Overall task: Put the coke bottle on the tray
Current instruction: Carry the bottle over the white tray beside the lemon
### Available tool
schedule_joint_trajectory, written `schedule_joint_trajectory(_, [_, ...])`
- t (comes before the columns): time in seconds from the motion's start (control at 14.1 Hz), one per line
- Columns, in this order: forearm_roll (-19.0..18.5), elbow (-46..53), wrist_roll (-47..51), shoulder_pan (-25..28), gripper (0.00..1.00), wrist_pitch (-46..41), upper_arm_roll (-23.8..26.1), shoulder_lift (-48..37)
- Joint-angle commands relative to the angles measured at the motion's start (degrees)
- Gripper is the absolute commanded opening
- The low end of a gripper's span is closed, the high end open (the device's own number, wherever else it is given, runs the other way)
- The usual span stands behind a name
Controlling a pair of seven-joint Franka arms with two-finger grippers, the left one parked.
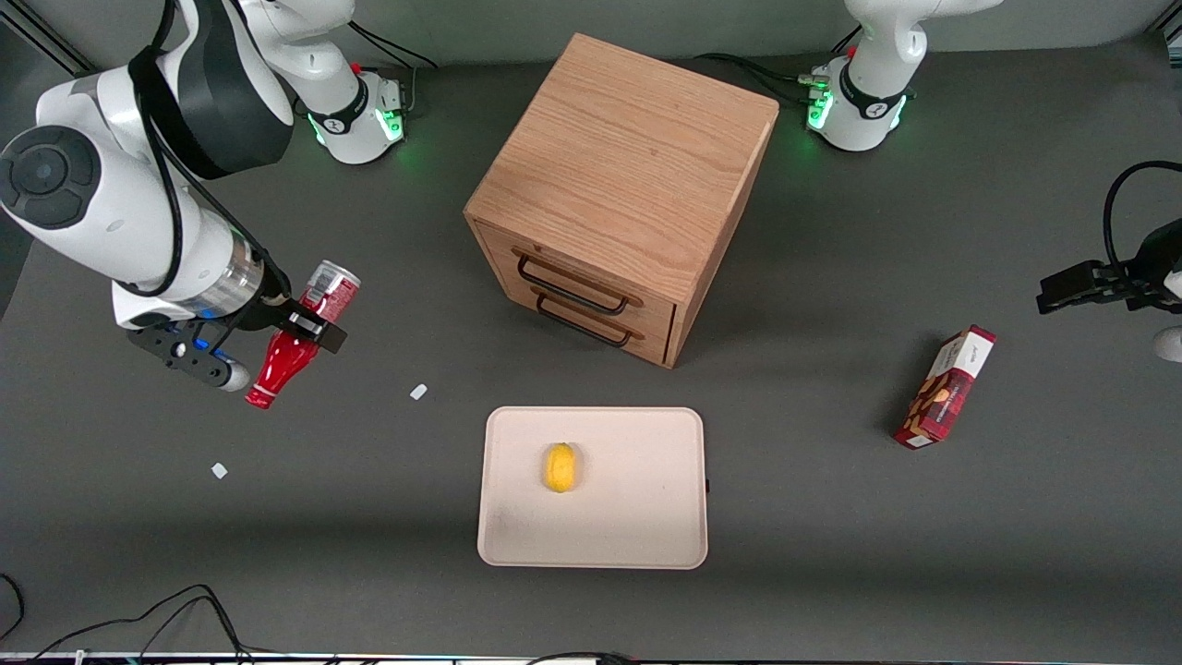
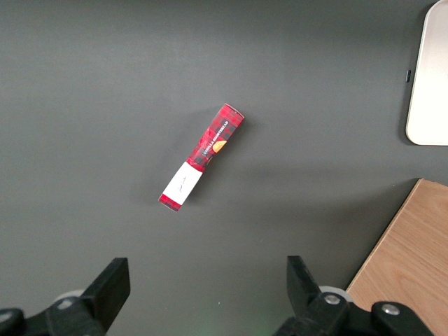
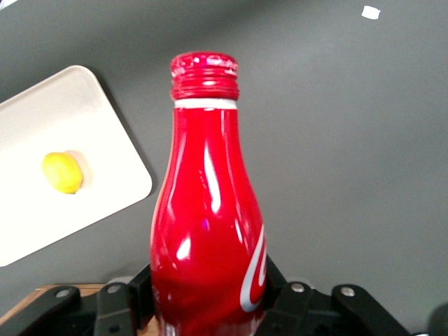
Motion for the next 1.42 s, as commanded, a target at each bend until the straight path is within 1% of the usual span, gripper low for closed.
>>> schedule_joint_trajectory(0.0, [0.96,15.67,-1.14,0.96,0.0,-4.27,0.1,13.83])
schedule_joint_trajectory(0.14, [0.7,25.7,-1.05,3.66,0.0,-4.02,-0.33,24.03])
schedule_joint_trajectory(0.28, [0.52,33.1,-1.22,5.7,0.0,-2.18,-1.47,32.12])
schedule_joint_trajectory(0.5, [0.35,34.01,-1.31,8.68,0.0,8.87,-2.18,38.56])
schedule_joint_trajectory(0.64, [0.35,33.92,-3.32,10.97,0.0,13.63,-3.93,41.55])
schedule_joint_trajectory(0.85, [0.52,33.84,-13.5,11.15,0.0,16.63,-3.85,44.55])
schedule_joint_trajectory(1.13, [0.43,33.84,-15.64,11.94,0.0,23.83,-4.29,48.68])
schedule_joint_trajectory(1.35, [0.43,33.84,-17.49,12.03,0.0,25.6,-4.29,50.35])
